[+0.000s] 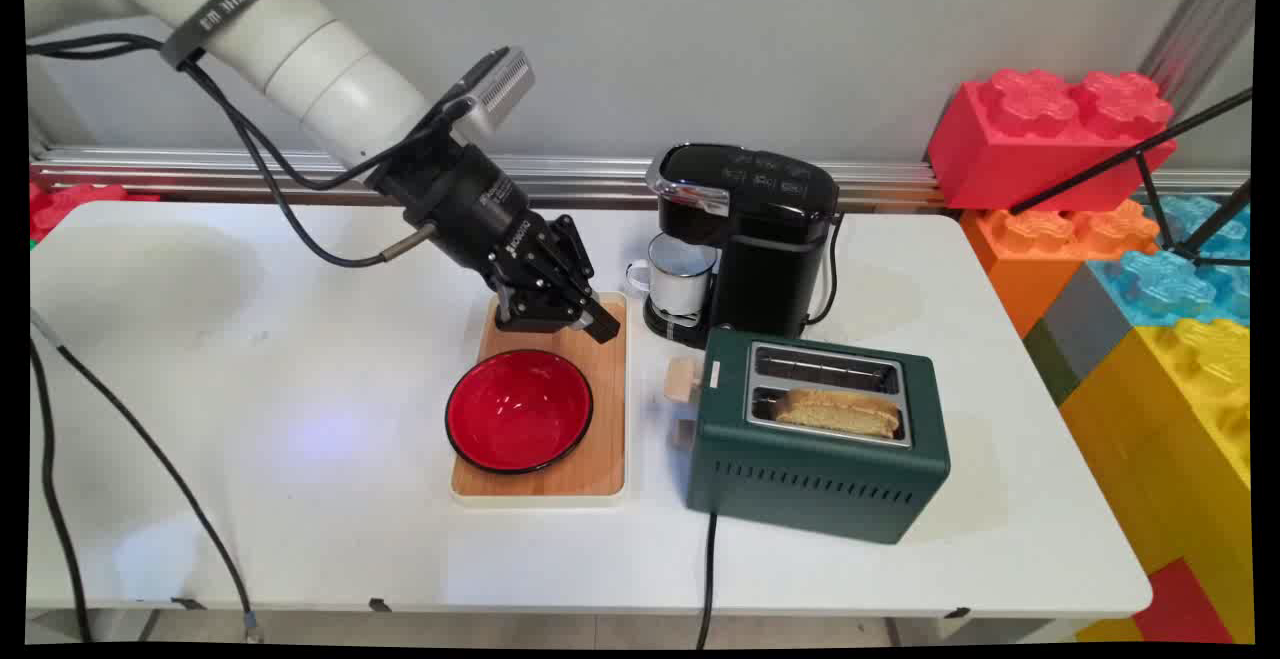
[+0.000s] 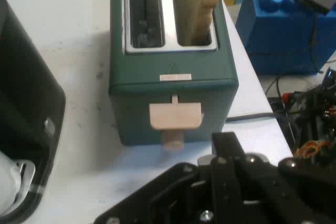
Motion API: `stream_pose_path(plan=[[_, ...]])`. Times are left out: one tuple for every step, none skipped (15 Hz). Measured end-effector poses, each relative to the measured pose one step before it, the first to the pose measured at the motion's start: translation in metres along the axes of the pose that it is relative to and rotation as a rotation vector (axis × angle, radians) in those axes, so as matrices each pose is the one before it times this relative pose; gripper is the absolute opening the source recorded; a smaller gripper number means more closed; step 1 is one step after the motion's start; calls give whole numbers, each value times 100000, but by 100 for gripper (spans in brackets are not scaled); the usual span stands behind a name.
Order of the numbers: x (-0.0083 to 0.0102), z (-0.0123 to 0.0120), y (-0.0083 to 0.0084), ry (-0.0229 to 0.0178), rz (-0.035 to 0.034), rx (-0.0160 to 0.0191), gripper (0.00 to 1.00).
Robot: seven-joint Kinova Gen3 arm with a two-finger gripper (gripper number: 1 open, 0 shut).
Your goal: Press the toaster switch
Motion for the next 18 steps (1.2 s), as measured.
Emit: stream_pose_path(plan=[[-62,129,-87,673,-208,-115,0],[-103,169,-121,853,-387,-174,0],[-163,217,-132,1030,-641,-323,0],[-135,178,-55,835,-497,-429,0],[-152,208,-52,792,-507,-540,0],[-215,288,-56,975,-517,-654,0],[-277,388,-55,1003,-513,-729,0],[-311,446,-77,1015,-329,-435,0],[-277,432,-95,855,-257,-218,0],[-329,498,-93,955,-237,-155,0],[-323,497,-103,838,-179,-112,0],[-271,409,-87,621,-14,67,0],[-292,458,-110,743,-76,199,0],[-260,438,-101,697,-109,254,0],[-238,342,-59,581,-222,181,0],[-234,389,-88,641,-258,194,0],[-237,337,-85,564,-278,302,0],[-175,247,-79,509,-238,403,0]])
